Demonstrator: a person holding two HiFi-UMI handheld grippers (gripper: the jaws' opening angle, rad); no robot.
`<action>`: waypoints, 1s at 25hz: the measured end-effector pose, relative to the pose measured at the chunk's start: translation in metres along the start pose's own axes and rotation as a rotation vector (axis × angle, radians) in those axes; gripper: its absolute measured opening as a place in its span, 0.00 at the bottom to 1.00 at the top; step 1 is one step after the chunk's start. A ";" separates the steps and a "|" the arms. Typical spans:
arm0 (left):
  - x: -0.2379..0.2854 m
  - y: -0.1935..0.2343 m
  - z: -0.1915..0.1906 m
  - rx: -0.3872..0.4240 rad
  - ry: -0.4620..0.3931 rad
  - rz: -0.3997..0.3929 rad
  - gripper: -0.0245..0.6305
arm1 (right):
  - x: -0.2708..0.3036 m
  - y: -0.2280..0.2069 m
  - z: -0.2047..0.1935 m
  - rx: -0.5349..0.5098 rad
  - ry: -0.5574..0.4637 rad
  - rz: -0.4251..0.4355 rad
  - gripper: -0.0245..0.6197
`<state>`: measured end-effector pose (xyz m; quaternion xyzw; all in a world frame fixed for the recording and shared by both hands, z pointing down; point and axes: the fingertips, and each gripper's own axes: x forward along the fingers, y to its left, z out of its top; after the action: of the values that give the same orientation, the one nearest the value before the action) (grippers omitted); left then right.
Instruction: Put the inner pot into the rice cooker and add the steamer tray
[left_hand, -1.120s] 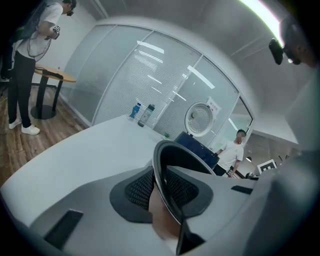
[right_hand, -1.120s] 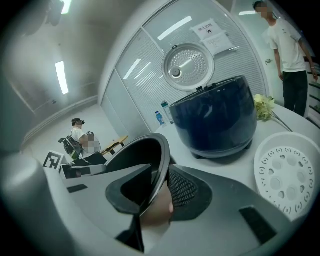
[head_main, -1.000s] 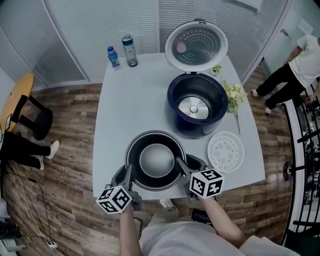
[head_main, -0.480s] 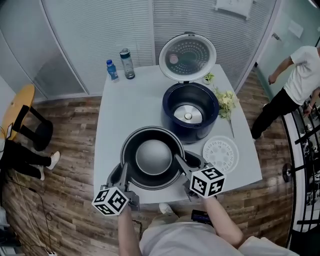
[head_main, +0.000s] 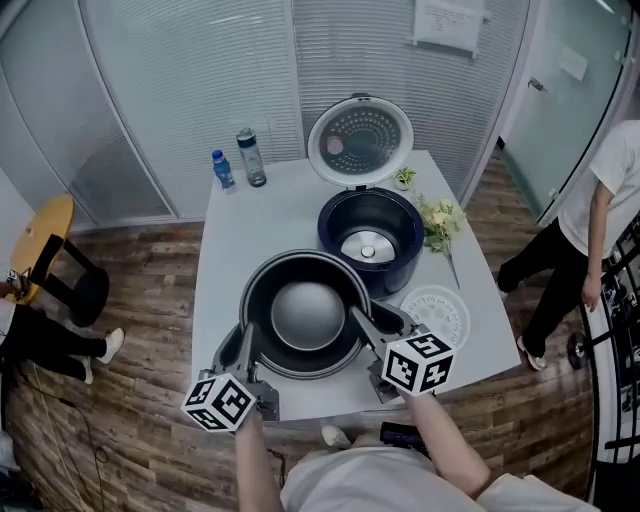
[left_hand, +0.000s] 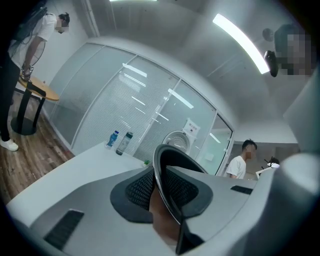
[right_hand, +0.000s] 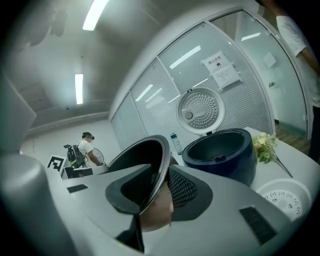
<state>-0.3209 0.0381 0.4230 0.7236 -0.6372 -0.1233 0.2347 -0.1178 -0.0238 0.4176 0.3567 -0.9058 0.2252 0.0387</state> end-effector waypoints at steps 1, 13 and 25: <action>0.002 -0.003 0.004 0.002 -0.008 -0.009 0.15 | -0.001 0.000 0.005 0.001 -0.010 -0.001 0.21; 0.040 -0.043 0.042 0.042 -0.028 -0.136 0.15 | -0.021 -0.016 0.044 0.019 -0.106 -0.062 0.22; 0.070 -0.100 0.064 0.110 -0.039 -0.255 0.15 | -0.054 -0.041 0.077 0.059 -0.187 -0.095 0.22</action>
<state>-0.2543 -0.0346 0.3264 0.8080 -0.5503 -0.1313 0.1646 -0.0438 -0.0496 0.3520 0.4195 -0.8806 0.2155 -0.0460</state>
